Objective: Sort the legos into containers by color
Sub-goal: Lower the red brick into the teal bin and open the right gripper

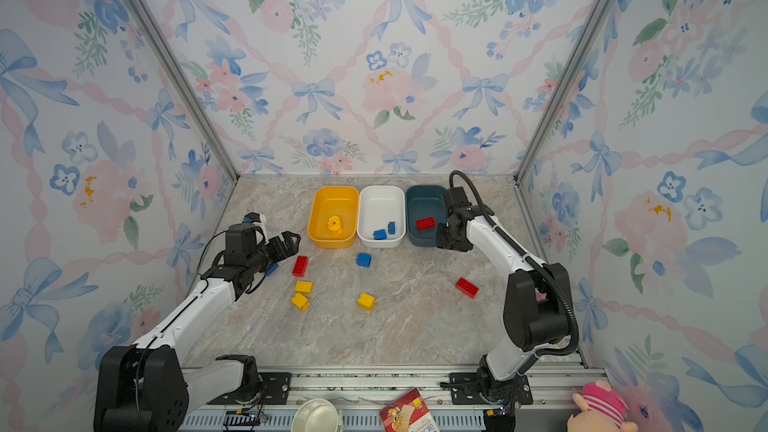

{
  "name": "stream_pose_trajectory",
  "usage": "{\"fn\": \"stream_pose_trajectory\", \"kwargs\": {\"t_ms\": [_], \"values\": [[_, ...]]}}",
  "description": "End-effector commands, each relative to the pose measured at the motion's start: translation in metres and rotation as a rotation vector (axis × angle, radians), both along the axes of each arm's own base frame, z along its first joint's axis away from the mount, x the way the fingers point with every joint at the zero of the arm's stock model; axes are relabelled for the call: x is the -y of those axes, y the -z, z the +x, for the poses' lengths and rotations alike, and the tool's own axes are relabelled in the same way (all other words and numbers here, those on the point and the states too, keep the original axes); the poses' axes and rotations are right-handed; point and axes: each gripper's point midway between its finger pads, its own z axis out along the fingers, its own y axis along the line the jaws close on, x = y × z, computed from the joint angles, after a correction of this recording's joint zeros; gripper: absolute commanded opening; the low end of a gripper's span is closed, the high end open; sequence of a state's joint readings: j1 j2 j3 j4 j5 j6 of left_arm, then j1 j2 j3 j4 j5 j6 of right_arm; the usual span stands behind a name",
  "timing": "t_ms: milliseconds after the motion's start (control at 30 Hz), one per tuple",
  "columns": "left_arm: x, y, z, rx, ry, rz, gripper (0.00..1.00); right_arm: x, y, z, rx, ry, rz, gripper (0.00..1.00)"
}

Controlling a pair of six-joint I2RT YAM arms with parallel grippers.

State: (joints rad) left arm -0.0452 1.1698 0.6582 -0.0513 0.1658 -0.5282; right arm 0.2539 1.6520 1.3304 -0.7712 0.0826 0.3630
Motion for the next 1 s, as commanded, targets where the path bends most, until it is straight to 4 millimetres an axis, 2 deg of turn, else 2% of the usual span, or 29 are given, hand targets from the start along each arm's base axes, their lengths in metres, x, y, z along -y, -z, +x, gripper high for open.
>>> {"fn": "stream_pose_trajectory", "kwargs": {"t_ms": [0,200,300,400,533,667,967], "values": [[-0.001,-0.003,-0.002,0.018,-0.003,-0.010,0.98,-0.007,-0.014,0.012,0.013,0.004,0.010,0.43],[0.000,-0.005,-0.003,0.023,0.000,-0.015,0.98,-0.020,-0.012,0.053,0.039,-0.017,0.018,0.43],[-0.001,-0.008,-0.003,0.030,-0.005,-0.015,0.98,-0.029,-0.003,0.071,0.036,-0.036,0.016,0.43],[-0.001,-0.009,-0.004,0.035,-0.008,-0.019,0.98,-0.032,0.015,0.082,0.005,-0.040,0.008,0.43],[-0.001,-0.013,-0.006,0.050,-0.011,-0.020,0.98,-0.035,0.040,0.085,-0.041,-0.042,0.007,0.43],[-0.002,-0.013,-0.007,0.051,-0.015,-0.019,0.98,-0.034,0.055,0.083,-0.071,-0.040,-0.001,0.45],[-0.002,-0.011,-0.007,0.045,-0.018,-0.017,0.98,-0.033,0.059,0.081,-0.081,-0.040,0.000,0.63]]}}
